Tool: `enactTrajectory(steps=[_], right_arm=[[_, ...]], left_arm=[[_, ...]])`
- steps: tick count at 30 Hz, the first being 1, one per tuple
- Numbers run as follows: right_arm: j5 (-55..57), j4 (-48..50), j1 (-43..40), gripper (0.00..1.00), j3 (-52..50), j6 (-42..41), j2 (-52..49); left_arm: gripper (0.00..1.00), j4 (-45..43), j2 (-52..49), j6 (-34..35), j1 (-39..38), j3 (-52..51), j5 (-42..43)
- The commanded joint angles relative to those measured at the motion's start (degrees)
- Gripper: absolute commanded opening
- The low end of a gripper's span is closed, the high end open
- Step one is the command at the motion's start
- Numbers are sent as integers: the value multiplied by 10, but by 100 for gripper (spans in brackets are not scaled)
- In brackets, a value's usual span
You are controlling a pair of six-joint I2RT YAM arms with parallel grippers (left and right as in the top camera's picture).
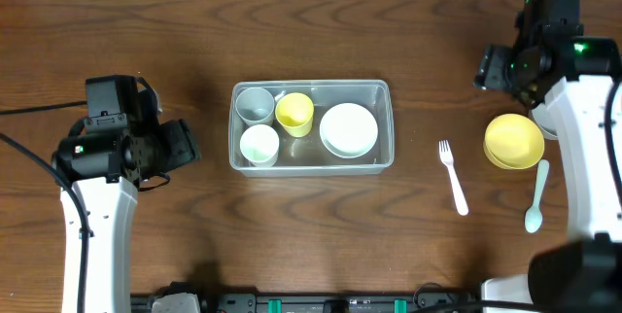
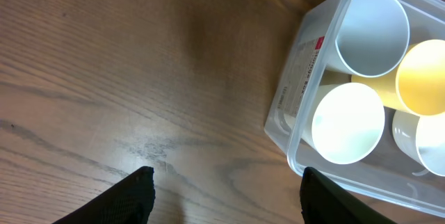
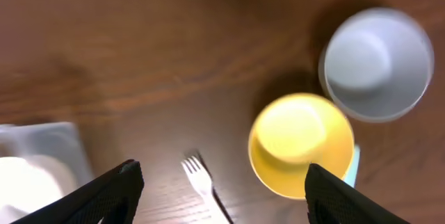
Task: Pack container
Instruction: 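Move the right gripper to the yellow bowl and grasp it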
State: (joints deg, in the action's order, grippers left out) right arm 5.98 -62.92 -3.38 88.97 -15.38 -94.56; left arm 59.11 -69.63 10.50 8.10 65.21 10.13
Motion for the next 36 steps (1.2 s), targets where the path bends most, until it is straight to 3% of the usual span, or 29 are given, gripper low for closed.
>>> enactTrajectory(steps=[1, 7, 20, 26, 29, 36], right_arm=[[-4, 9, -28, 77, -40, -27, -35], [-7, 43, -64, 76, -90, -28, -87], [-30, 79, -62, 72, -120, -23, -164], [-30, 81, -58, 49, -120, -22, -171], [-30, 81, -57, 29, -121, -21, -171], [-30, 81, -56, 18, -124, -21, -171]], left_arm=[[68, 2, 6, 1, 2, -4, -3], [67, 1, 6, 1, 2, -4, -3], [68, 2, 6, 1, 2, -4, -3], [67, 1, 6, 1, 2, -4, -3], [68, 1, 6, 1, 2, -4, -3], [68, 1, 6, 1, 2, -4, -3]])
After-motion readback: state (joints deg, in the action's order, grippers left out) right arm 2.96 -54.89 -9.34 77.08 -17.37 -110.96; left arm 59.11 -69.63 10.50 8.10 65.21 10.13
